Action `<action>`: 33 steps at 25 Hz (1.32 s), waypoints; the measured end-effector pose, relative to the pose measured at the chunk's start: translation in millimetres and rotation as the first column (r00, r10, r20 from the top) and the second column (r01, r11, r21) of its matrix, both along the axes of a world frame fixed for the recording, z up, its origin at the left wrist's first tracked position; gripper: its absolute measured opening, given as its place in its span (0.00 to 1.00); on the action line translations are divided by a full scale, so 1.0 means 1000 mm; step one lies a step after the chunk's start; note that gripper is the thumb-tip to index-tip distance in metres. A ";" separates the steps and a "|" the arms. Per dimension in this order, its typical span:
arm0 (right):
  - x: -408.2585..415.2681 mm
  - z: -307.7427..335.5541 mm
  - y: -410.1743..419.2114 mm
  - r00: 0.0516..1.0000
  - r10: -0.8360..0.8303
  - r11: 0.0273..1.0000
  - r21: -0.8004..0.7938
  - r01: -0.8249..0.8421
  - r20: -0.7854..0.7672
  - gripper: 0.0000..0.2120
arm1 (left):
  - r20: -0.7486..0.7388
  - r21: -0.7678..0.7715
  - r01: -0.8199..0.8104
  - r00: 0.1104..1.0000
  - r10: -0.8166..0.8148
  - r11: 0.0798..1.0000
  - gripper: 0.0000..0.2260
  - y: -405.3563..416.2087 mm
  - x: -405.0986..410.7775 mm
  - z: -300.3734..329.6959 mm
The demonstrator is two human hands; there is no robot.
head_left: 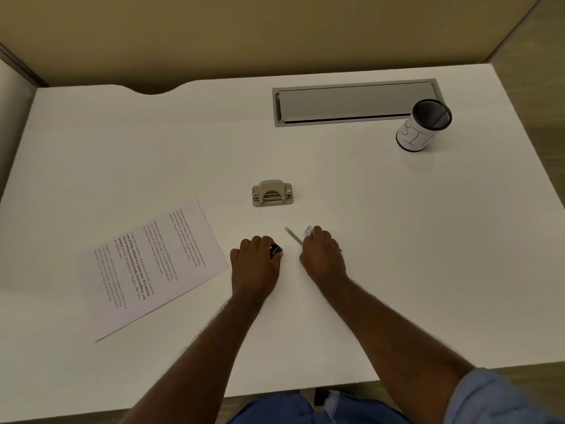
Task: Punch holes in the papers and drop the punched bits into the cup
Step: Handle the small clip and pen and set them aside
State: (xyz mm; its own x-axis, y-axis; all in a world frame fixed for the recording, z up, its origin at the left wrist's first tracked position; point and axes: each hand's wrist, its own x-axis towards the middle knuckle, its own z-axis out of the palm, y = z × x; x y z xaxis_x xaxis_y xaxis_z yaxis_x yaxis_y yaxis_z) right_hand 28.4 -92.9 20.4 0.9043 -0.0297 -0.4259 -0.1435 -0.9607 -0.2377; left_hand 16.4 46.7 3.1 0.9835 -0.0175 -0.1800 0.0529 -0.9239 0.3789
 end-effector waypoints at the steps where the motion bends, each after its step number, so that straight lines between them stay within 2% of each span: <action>1: 0.000 0.003 0.002 1.000 -0.024 1.000 -0.011 0.023 -0.013 0.07 | 0.000 -0.005 0.009 1.000 -0.009 1.000 0.10 0.002 0.001 0.000; 3: 0.001 0.000 -0.001 0.997 -0.042 0.999 -0.003 0.042 0.067 0.09 | 0.000 -0.013 0.033 0.999 -0.033 0.999 0.10 0.004 0.003 0.000; 5: 0.000 0.008 -0.009 0.995 -0.080 0.997 0.009 0.080 0.057 0.10 | -0.002 -0.015 0.060 0.998 -0.060 0.998 0.10 0.001 0.006 0.001; 9: -0.007 0.014 -0.044 0.990 -0.016 0.972 -0.232 0.049 0.138 0.09 | 0.016 -0.017 0.158 0.987 -0.158 0.987 0.10 -0.023 0.012 0.008; 12: -0.010 0.019 -0.087 0.973 -0.073 0.945 -0.297 0.138 0.221 0.09 | 0.047 -0.011 0.241 0.969 -0.241 0.970 0.10 -0.056 0.017 0.012; 13: -0.010 0.020 -0.103 0.960 -0.103 0.938 -0.297 0.181 0.258 0.07 | 0.057 -0.007 0.269 0.962 -0.268 0.963 0.09 -0.068 0.019 0.012; 15: -0.010 0.021 -0.137 0.941 -0.230 0.939 -0.196 0.281 0.250 0.01 | 0.075 -0.001 0.317 0.946 -0.316 0.948 0.09 -0.094 0.023 0.015; 17: -0.009 0.017 -0.177 0.915 -0.345 0.915 -0.142 0.377 0.209 0.09 | 0.086 0.011 0.358 0.930 -0.357 0.934 0.08 -0.126 0.030 0.018; 22: -0.006 0.016 -0.279 0.883 -0.390 0.888 -0.147 0.436 0.261 0.07 | 0.085 0.045 0.411 0.907 -0.413 0.911 0.08 -0.216 0.044 0.014; 25: -0.001 0.013 -0.333 0.896 -0.360 0.888 -0.198 0.414 0.258 0.04 | 0.090 0.044 0.413 0.905 -0.415 0.910 0.09 -0.273 0.050 0.011; 28: 0.007 0.006 -0.380 0.886 -0.407 0.891 -0.113 0.439 0.224 0.07 | 0.100 0.034 0.411 0.906 -0.412 0.911 0.10 -0.331 0.059 0.010; 30: 0.012 -0.001 -0.406 0.886 -0.399 0.890 -0.132 0.436 0.235 0.09 | 0.097 0.016 0.402 0.911 -0.401 0.916 0.10 -0.364 0.065 0.009; 33: 0.021 -0.008 -0.431 0.867 -0.406 0.889 -0.094 0.447 0.288 0.06 | 0.082 0.014 0.399 0.913 -0.398 0.917 0.11 -0.402 0.072 0.002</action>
